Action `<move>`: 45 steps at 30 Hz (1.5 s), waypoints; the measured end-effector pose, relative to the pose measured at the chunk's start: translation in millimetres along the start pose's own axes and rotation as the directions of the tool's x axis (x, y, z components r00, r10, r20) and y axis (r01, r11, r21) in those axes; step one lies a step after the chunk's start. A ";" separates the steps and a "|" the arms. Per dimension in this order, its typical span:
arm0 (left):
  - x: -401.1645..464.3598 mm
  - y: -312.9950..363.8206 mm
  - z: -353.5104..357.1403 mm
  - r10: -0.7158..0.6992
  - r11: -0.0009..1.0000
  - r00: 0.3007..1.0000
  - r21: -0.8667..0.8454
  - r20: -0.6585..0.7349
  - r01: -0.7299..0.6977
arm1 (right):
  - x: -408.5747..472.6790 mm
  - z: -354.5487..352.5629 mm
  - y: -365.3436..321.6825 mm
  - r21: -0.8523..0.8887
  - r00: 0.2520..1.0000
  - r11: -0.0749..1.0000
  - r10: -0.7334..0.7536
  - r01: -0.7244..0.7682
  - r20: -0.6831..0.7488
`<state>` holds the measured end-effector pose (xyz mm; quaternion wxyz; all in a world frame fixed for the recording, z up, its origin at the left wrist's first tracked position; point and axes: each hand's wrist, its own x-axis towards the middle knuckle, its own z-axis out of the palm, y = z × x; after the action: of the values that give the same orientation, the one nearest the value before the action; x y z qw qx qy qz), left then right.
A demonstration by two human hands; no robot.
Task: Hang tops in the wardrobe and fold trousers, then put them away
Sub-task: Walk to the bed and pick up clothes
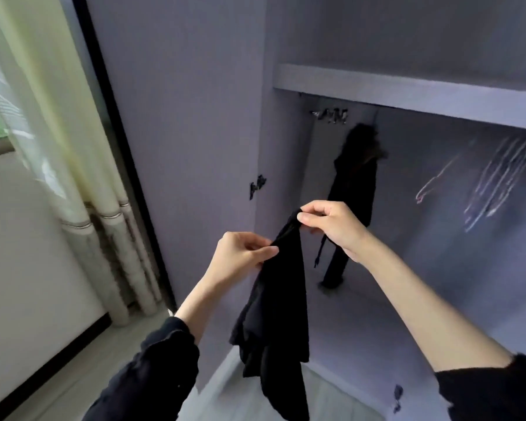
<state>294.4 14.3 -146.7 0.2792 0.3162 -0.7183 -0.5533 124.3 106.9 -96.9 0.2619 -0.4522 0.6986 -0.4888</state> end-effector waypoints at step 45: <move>222.3 21.5 224.3 -0.084 0.972 0.913 -0.171 0.400 0.164 | 84.2 -196.9 115.3 -0.047 0.817 0.907 0.353 -0.418 -0.456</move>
<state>-20.4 -12.6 -166.4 0.1256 0.2151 -0.6782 -0.6913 -116.4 133.0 -120.8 0.1585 -0.1977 0.8498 -0.4621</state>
